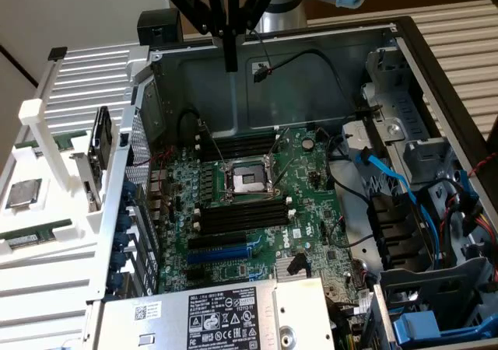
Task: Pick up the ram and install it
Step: 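Reach for the ram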
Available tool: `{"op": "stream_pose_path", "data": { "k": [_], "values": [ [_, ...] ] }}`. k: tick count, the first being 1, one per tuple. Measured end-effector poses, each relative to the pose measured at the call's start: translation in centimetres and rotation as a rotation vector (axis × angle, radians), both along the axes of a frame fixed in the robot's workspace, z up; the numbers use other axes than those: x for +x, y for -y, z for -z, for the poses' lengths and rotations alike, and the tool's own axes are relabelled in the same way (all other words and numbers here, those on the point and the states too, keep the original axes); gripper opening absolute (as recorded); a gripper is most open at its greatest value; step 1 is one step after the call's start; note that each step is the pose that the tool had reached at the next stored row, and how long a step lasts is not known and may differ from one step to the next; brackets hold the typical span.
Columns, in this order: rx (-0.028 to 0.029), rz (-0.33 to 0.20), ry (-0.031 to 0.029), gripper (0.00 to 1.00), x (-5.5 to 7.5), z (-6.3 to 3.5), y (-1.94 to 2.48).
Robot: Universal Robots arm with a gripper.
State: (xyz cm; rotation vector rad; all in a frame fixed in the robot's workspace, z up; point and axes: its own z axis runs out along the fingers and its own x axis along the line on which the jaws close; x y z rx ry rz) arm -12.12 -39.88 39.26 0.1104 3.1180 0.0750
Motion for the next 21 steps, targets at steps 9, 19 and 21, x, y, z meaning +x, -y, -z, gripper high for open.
{"op": "stream_pose_path", "data": {
  "k": [9, 19, 21],
  "values": [
    [-0.0003, 0.0, 0.0256, 0.1, -2.3, 0.0, 0.0],
    [-0.0005, 0.0, 0.0466, 0.1, -6.3, 0.04, -0.02],
    [-0.0009, 0.0, 0.0494, 0.1, -7.5, 0.05, -0.04]
  ]
}}
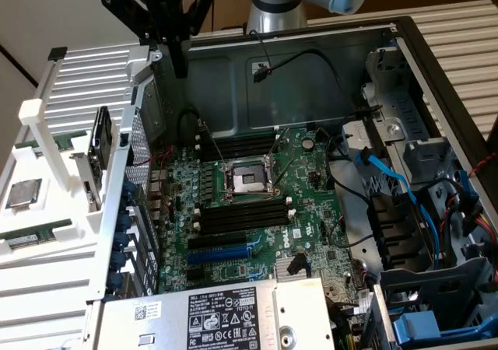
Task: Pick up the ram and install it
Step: 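Reach for the ram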
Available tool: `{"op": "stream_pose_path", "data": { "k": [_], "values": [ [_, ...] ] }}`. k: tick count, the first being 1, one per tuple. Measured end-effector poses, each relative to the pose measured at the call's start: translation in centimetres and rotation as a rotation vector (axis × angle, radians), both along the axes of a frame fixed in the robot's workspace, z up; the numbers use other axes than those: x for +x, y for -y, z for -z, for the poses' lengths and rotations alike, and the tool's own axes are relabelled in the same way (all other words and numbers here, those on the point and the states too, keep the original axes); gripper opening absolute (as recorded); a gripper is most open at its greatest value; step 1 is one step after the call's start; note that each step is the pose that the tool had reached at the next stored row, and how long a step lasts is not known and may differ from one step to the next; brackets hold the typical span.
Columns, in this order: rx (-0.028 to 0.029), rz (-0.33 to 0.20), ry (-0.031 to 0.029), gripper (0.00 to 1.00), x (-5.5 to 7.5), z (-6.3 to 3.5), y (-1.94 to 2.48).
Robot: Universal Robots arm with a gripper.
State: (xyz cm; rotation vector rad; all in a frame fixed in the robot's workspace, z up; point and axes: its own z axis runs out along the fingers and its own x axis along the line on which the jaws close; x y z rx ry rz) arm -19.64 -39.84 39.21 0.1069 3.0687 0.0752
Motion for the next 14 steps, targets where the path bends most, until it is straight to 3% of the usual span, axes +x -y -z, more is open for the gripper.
{"op": "stream_pose_path", "data": {
  "k": [14],
  "values": [
    [-0.0017, 0.0, 0.0005, 0.1, -5.8, 0.05, -0.23]
  ]
}}
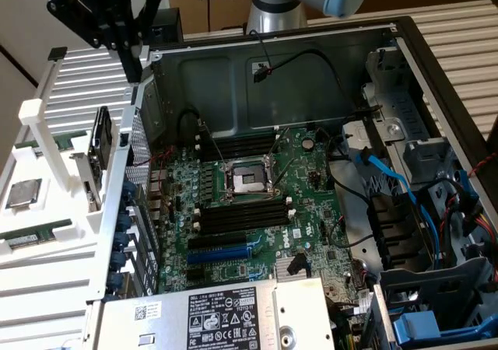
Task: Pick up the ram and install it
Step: 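Reach for the ram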
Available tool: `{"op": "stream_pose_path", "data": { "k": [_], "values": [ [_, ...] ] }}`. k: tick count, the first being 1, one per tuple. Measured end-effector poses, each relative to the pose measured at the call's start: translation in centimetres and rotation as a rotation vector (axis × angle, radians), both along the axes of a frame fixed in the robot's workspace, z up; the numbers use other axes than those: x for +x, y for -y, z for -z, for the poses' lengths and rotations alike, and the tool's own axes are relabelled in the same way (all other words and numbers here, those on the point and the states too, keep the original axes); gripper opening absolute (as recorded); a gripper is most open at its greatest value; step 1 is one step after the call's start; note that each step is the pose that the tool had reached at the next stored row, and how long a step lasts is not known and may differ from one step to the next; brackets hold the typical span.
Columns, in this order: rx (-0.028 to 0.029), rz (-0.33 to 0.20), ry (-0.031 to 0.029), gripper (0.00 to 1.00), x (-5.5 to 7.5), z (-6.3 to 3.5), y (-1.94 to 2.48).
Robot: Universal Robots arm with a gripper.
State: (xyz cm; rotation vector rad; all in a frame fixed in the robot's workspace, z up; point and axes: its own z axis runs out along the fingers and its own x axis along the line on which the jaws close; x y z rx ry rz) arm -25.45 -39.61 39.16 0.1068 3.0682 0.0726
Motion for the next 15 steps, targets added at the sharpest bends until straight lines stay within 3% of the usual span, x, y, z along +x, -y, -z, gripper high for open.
{"op": "stream_pose_path", "data": {
  "k": [15],
  "values": [
    [0.0, 0.0, 0.0005, 0.1, -6.9, 0.01, 0.0]
  ]
}}
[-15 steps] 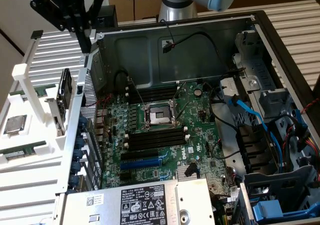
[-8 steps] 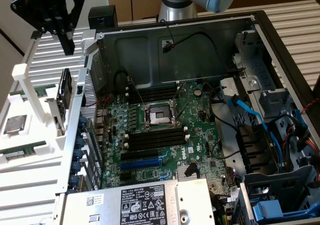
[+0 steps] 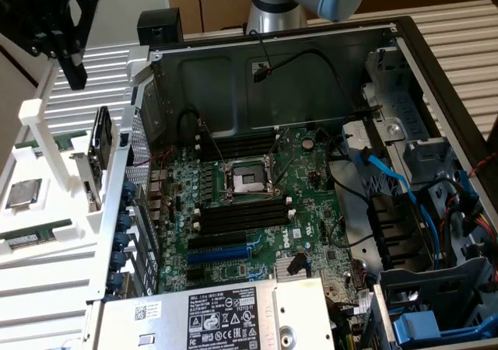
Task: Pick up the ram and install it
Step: 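Reach for the ram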
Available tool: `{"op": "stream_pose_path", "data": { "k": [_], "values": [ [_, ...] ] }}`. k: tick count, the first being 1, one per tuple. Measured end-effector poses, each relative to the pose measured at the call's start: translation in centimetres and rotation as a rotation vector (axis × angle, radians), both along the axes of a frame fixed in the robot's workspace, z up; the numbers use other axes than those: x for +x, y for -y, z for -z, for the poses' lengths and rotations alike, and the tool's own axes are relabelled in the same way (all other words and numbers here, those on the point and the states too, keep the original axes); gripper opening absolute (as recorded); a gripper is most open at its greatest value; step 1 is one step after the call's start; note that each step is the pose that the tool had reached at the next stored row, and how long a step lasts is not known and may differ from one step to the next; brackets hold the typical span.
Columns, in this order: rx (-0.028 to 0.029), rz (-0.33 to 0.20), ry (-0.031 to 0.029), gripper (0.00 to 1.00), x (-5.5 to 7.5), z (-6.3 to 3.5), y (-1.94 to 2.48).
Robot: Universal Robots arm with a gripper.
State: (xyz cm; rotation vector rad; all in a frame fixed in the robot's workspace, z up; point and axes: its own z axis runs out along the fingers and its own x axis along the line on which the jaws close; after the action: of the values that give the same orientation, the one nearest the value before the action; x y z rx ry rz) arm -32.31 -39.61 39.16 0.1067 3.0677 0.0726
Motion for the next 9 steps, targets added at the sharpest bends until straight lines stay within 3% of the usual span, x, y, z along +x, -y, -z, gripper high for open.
{"op": "stream_pose_path", "data": {
  "k": [9],
  "values": [
    [0.0, 0.0, 0.0, 0.1, -4.1, 0.0, 0.0]
  ]
}}
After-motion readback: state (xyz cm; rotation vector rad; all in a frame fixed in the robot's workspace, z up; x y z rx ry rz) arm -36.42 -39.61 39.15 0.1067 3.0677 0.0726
